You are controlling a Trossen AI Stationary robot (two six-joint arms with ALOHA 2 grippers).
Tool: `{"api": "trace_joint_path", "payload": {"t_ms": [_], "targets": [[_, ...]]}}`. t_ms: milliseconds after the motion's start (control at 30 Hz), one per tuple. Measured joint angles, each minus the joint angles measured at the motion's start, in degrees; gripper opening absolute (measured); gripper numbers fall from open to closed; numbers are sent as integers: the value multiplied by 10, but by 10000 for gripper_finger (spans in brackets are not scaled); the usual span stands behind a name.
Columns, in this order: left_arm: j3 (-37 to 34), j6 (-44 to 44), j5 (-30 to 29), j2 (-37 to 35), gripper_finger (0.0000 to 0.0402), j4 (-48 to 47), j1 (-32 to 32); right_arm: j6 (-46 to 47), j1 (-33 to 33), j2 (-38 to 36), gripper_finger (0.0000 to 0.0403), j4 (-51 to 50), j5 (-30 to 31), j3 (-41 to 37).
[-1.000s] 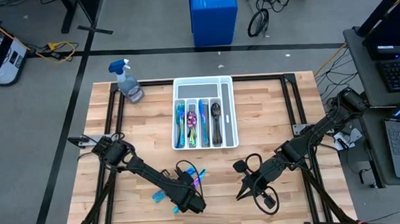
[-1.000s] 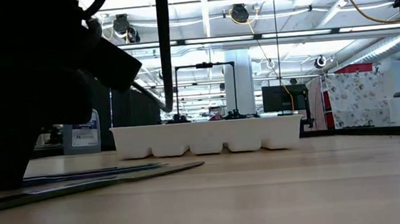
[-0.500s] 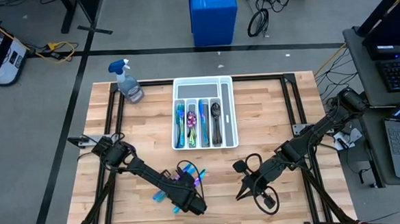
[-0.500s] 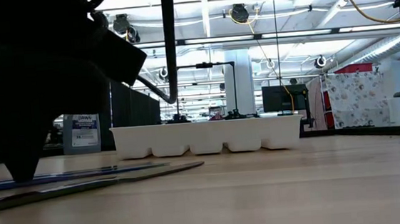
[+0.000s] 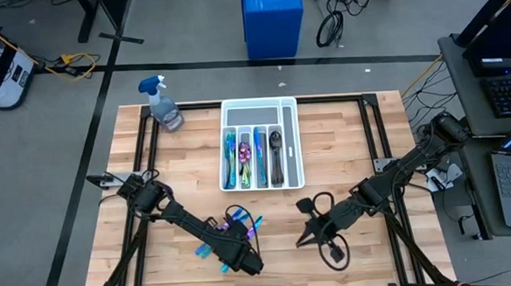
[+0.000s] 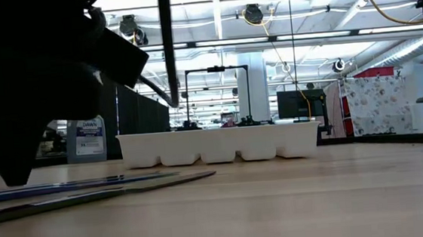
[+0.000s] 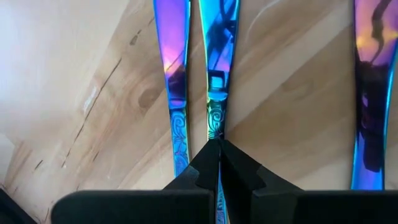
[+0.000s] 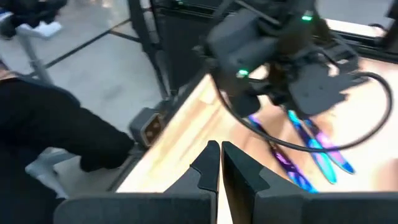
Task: Sort silverware
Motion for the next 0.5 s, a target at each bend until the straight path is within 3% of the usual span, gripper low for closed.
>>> {"api": "trace_joint_path", "payload": {"t_ms": [200,500], "targets": [[1,-29,-80,-22,0,-11,-18,3,-36,19,0,-15,1,0],[1,-140,-254,-167,0,-85,-101,-1,-70,87,0,-7,-8,0]]}}
